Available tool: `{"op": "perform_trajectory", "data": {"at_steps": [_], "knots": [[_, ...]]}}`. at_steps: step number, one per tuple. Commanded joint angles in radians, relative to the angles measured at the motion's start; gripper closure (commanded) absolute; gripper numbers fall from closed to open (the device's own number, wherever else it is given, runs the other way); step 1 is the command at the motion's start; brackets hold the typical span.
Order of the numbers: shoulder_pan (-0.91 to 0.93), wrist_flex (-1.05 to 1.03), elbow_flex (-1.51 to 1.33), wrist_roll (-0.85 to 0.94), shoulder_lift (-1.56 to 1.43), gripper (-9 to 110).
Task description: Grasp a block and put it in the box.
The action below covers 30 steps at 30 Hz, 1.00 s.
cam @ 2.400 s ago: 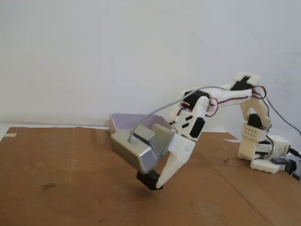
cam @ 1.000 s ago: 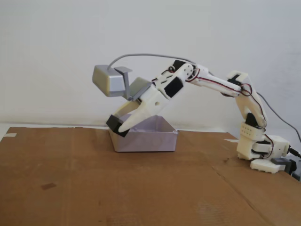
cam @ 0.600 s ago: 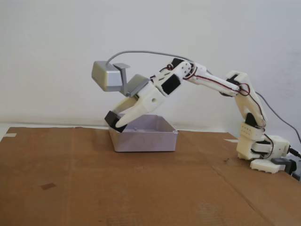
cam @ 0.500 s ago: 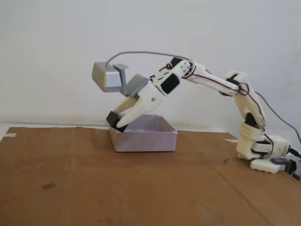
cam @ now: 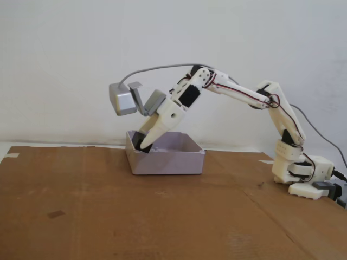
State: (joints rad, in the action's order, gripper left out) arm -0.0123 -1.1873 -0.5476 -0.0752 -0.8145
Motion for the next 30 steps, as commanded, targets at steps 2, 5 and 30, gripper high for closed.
{"op": "perform_trajectory", "data": {"at_steps": [2,5,30], "knots": [[0.044,0.005,0.078,0.011,-0.253,92],[0.074,0.005,0.077,0.011,-0.265,92],[0.239,-0.130,0.091,0.011,-0.290,92]]}}
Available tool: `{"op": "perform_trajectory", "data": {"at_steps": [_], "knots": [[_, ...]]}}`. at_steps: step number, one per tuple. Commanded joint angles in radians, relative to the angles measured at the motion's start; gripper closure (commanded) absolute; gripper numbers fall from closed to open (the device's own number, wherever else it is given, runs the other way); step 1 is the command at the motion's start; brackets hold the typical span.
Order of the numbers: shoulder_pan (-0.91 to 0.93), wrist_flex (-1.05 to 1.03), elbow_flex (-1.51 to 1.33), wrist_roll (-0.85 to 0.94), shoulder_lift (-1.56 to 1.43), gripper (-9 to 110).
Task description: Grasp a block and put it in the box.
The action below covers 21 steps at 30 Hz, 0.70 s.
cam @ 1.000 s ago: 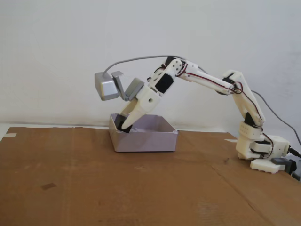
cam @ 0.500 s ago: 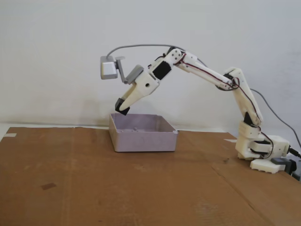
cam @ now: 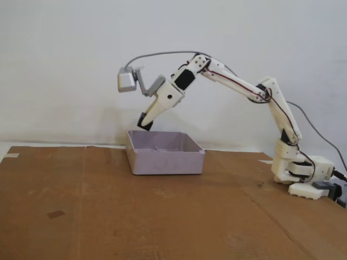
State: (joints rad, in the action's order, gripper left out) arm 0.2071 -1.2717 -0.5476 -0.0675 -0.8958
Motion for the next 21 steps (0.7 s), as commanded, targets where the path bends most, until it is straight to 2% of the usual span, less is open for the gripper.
{"op": "perform_trajectory", "data": {"at_steps": [1,21], "knots": [[0.023,-0.060,0.084,0.003,-0.218,92],[0.169,-0.087,0.029,0.003,-0.230,92]]}}
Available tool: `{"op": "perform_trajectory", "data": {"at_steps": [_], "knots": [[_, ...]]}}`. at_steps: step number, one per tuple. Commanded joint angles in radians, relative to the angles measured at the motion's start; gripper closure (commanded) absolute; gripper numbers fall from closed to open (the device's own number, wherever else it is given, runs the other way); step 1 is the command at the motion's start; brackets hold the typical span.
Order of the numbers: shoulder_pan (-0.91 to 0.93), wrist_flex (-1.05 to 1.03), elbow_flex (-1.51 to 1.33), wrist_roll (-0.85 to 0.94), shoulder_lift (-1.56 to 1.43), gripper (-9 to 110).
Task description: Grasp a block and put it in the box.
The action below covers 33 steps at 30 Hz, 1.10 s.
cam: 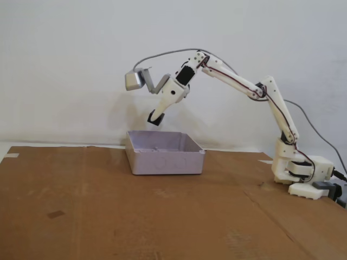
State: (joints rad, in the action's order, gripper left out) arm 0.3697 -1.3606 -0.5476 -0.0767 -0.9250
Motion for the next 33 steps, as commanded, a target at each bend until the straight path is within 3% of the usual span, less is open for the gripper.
{"op": "perform_trajectory", "data": {"at_steps": [1,33], "knots": [[0.006,0.002,0.014,0.012,-0.206,92],[0.011,0.017,-0.339,0.008,-0.198,92]]}}
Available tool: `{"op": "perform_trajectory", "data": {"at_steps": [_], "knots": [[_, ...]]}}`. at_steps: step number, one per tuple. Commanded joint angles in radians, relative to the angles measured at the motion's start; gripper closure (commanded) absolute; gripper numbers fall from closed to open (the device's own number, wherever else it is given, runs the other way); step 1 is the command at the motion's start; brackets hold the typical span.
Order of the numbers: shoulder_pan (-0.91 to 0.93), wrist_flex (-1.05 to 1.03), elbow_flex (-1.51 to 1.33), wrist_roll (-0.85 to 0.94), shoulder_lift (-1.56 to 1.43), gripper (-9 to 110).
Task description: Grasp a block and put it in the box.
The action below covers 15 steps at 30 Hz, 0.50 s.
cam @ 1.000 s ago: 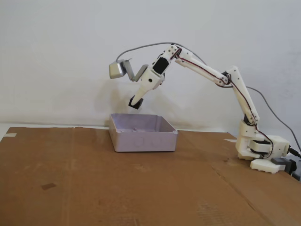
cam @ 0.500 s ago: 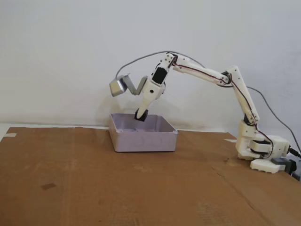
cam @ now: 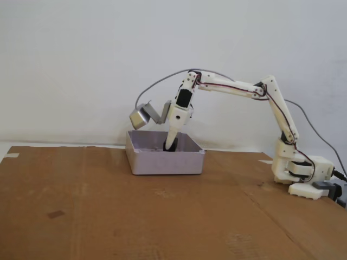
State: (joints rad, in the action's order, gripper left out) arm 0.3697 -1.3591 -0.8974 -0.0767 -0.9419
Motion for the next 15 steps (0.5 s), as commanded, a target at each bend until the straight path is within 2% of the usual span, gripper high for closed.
{"op": "perform_trajectory", "data": {"at_steps": [1,15], "knots": [[0.009,0.015,0.003,0.008,-0.181,92],[0.003,0.249,-0.127,0.009,-0.181,92]]}}
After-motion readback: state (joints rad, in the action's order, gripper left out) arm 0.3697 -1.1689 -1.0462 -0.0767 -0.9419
